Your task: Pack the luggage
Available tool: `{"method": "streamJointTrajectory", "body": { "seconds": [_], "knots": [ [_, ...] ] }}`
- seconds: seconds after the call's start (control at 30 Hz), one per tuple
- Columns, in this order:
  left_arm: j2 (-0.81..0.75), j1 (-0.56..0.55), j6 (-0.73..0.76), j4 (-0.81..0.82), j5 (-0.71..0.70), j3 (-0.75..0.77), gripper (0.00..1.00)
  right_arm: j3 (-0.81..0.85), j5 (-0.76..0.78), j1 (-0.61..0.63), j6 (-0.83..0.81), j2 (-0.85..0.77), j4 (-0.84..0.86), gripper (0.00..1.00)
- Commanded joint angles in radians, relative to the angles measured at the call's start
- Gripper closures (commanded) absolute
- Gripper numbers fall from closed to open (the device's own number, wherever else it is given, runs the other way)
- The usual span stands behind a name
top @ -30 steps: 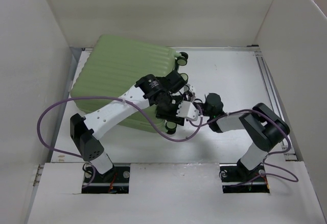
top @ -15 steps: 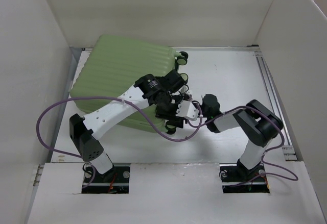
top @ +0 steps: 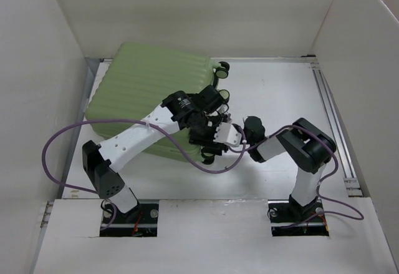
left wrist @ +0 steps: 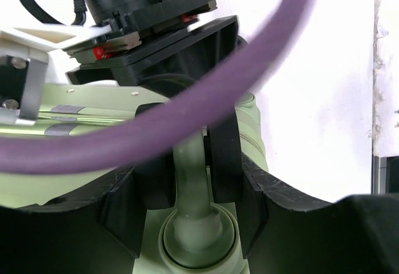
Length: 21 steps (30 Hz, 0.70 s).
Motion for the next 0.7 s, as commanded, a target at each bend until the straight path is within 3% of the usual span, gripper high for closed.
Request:
{"method": "streamJointTrajectory", "body": {
  "seconds": [0.0, 0.07, 0.17, 0.23, 0.4, 0.5, 0.67],
  "knots": [
    [-0.138, -0.011, 0.041, 0.224, 0.084, 0.043, 1.0, 0.073, -0.01, 0.032, 0.119, 0.045, 0.286, 0.5],
    [-0.138, -0.011, 0.032, 0.233, 0.084, 0.034, 1.0, 0.073, -0.01, 0.032, 0.175, 0.09, 0.372, 0.57],
    [-0.138, -0.011, 0.032, 0.233, 0.084, 0.034, 1.0, 0.062, -0.01, 0.021, 0.277, 0.136, 0.521, 0.86],
    [-0.147, -0.011, 0.023, 0.233, 0.084, 0.024, 1.0, 0.038, -0.01, 0.001, 0.306, 0.145, 0.568, 0.87],
    [-0.156, -0.011, 0.023, 0.242, 0.084, 0.001, 1.0, 0.003, -0.024, 0.001, 0.283, 0.095, 0.569, 0.49],
    [-0.165, -0.011, 0.023, 0.242, 0.084, -0.008, 1.0, 0.003, -0.024, 0.001, 0.283, 0.082, 0.569, 0.35],
    [-0.175, -0.011, 0.032, 0.242, 0.084, -0.017, 1.0, 0.013, -0.056, 0.01, 0.283, 0.053, 0.569, 0.32]
  ]
}}
